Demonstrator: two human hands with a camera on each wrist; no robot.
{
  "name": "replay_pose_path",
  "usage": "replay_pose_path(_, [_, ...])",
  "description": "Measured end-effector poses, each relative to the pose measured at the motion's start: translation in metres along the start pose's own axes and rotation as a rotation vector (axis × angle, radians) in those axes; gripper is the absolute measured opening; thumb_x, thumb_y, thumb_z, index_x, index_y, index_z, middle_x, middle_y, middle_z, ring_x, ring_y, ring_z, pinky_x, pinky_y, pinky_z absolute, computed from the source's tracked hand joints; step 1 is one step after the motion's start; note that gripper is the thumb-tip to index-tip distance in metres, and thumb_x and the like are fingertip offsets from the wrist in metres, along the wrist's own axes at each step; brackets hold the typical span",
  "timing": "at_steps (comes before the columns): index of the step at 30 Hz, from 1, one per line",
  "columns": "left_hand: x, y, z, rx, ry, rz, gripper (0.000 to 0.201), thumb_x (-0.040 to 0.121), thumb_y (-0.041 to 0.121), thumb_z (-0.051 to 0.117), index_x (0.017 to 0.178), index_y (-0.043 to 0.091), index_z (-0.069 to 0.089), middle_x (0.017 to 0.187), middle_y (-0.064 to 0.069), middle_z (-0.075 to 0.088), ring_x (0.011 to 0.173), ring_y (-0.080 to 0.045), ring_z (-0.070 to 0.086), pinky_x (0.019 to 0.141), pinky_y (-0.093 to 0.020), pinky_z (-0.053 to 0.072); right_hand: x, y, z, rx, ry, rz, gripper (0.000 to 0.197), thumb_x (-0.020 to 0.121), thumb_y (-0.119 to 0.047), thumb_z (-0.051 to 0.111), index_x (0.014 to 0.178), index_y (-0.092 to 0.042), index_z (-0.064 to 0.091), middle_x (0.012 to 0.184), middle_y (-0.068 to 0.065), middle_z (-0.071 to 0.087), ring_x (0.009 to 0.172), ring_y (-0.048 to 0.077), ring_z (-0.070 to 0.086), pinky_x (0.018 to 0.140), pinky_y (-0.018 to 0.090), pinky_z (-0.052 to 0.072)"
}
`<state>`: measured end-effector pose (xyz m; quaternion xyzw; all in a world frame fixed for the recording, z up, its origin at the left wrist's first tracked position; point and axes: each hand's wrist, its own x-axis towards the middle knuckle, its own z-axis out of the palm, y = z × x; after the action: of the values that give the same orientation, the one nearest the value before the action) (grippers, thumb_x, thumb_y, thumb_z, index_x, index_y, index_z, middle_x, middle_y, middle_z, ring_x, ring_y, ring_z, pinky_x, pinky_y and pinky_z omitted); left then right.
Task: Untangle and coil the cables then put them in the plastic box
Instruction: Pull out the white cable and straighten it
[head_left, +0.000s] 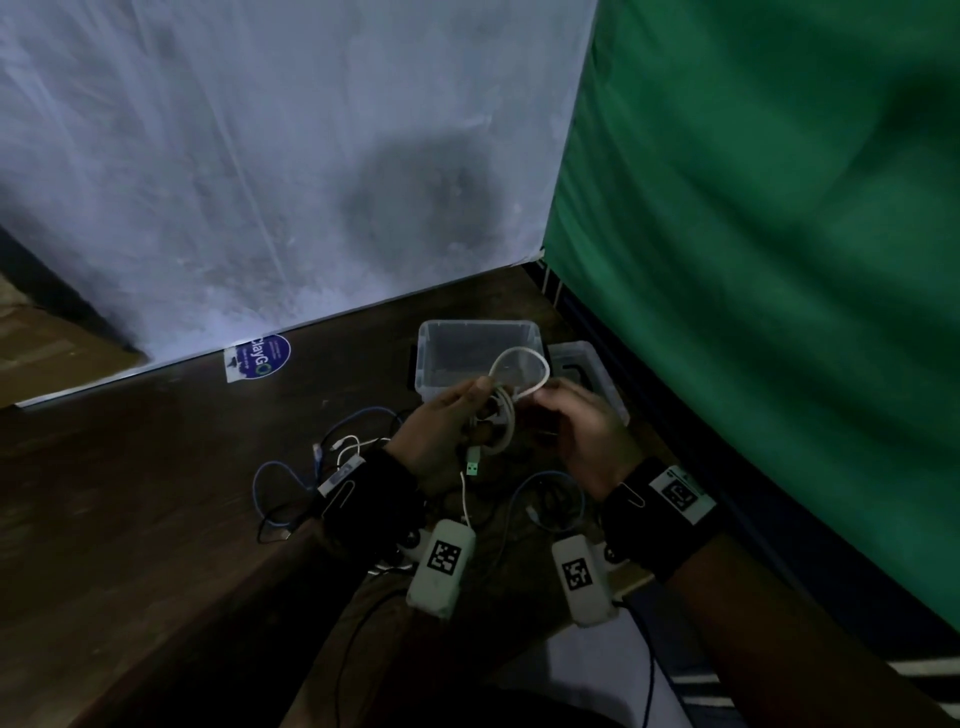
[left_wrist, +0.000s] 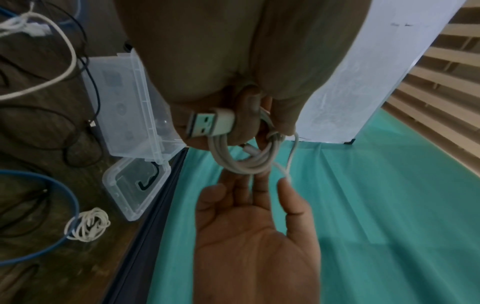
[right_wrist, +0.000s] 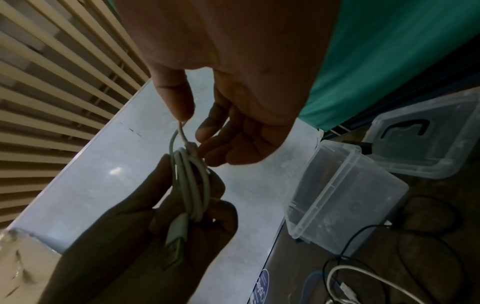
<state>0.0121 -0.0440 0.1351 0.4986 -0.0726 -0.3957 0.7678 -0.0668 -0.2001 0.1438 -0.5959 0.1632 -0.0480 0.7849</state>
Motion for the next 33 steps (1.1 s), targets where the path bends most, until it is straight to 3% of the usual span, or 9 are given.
replay_pose_path(6, [-0.001, 0.001, 0.0, -0.013, 0.011, -0.015, 0.041, 0.101, 0.026, 0.045, 0.129, -0.002, 0.053, 0.128, -0.03, 0.053, 0.096, -0.033, 0.061, 0.088, -0.048, 0.05, 0.002, -0.001, -0.002, -0.038, 0.008, -0.07, 0.02, 0.098, -0.011, 0.052, 0.107, -0.001, 0.067, 0.104, 0.019, 0.071, 0.093, 0.027, 0.07, 0.078, 0.035, 0.056])
replay_pose_path(9, [-0.003, 0.003, 0.002, -0.03, -0.041, -0.031, 0.043, 0.102, 0.027, 0.043, 0.13, -0.004, 0.051, 0.12, -0.026, 0.056, 0.09, -0.028, 0.062, 0.079, -0.039, 0.055, 0.007, 0.003, -0.004, -0.064, 0.045, -0.077, 0.021, 0.095, -0.01, 0.058, 0.115, -0.011, 0.065, 0.105, 0.019, 0.072, 0.098, 0.035, 0.069, 0.086, 0.049, 0.056])
replay_pose_path(13, [-0.006, 0.006, 0.009, -0.071, -0.128, -0.055, 0.043, 0.103, 0.027, 0.036, 0.13, -0.006, 0.046, 0.099, -0.018, 0.066, 0.084, -0.023, 0.066, 0.076, -0.037, 0.056, 0.003, 0.003, 0.003, -0.003, -0.092, -0.022, 0.04, 0.093, -0.017, 0.061, 0.133, -0.02, 0.056, 0.118, 0.016, 0.07, 0.11, 0.034, 0.067, 0.094, 0.05, 0.053])
replay_pose_path(17, [-0.004, 0.004, 0.011, -0.078, -0.069, -0.049, 0.045, 0.102, 0.026, 0.042, 0.135, -0.003, 0.045, 0.133, -0.036, 0.046, 0.115, -0.043, 0.048, 0.094, -0.051, 0.045, 0.0, 0.004, 0.013, -0.03, -0.207, -0.011, 0.07, 0.078, -0.004, 0.073, 0.138, -0.026, 0.043, 0.116, 0.013, 0.071, 0.11, 0.03, 0.067, 0.089, 0.042, 0.056])
replay_pose_path(20, [-0.003, 0.001, 0.013, -0.1, -0.036, -0.056, 0.045, 0.098, 0.026, 0.046, 0.134, -0.002, 0.047, 0.136, -0.035, 0.044, 0.118, -0.045, 0.048, 0.104, -0.056, 0.036, 0.001, 0.006, 0.017, -0.081, -0.13, -0.041, 0.065, 0.078, -0.001, 0.075, 0.129, -0.031, 0.047, 0.111, 0.008, 0.072, 0.107, 0.025, 0.069, 0.088, 0.04, 0.057])
replay_pose_path(22, [-0.003, -0.002, 0.013, -0.096, -0.029, -0.04, 0.043, 0.098, 0.024, 0.045, 0.134, 0.001, 0.048, 0.134, -0.033, 0.048, 0.114, -0.042, 0.052, 0.1, -0.054, 0.042, 0.003, 0.009, 0.02, -0.075, -0.053, -0.048, 0.056, 0.074, -0.025, 0.08, 0.124, -0.025, 0.054, 0.11, 0.008, 0.072, 0.105, 0.025, 0.069, 0.086, 0.04, 0.058])
replay_pose_path(25, [-0.005, -0.003, 0.019, -0.082, -0.045, 0.001, 0.049, 0.09, 0.029, 0.052, 0.132, 0.003, 0.052, 0.12, -0.023, 0.058, 0.095, -0.031, 0.061, 0.077, -0.039, 0.055, 0.005, 0.013, 0.022, -0.104, 0.044, -0.066, 0.055, 0.073, -0.051, 0.075, 0.117, -0.021, 0.059, 0.103, 0.008, 0.074, 0.097, 0.026, 0.072, 0.08, 0.044, 0.059])
replay_pose_path(30, [-0.001, -0.009, 0.021, -0.082, 0.02, 0.063, 0.031, 0.097, 0.028, 0.049, 0.118, 0.009, 0.061, 0.105, -0.018, 0.063, 0.089, -0.028, 0.064, 0.078, -0.041, 0.054, 0.003, 0.004, 0.021, -0.134, 0.084, -0.156, 0.024, 0.096, -0.037, 0.059, 0.094, -0.013, 0.063, 0.076, 0.003, 0.069, 0.071, 0.017, 0.067, 0.063, 0.032, 0.053])
replay_pose_path(33, [0.002, -0.011, 0.02, -0.062, 0.059, 0.087, 0.024, 0.1, 0.025, 0.045, 0.109, 0.011, 0.062, 0.093, -0.014, 0.06, 0.075, -0.024, 0.062, 0.069, -0.037, 0.053, 0.005, 0.0, 0.016, -0.184, 0.099, -0.189, 0.02, 0.097, -0.03, 0.059, 0.083, -0.017, 0.065, 0.074, 0.004, 0.065, 0.07, 0.019, 0.062, 0.065, 0.035, 0.051])
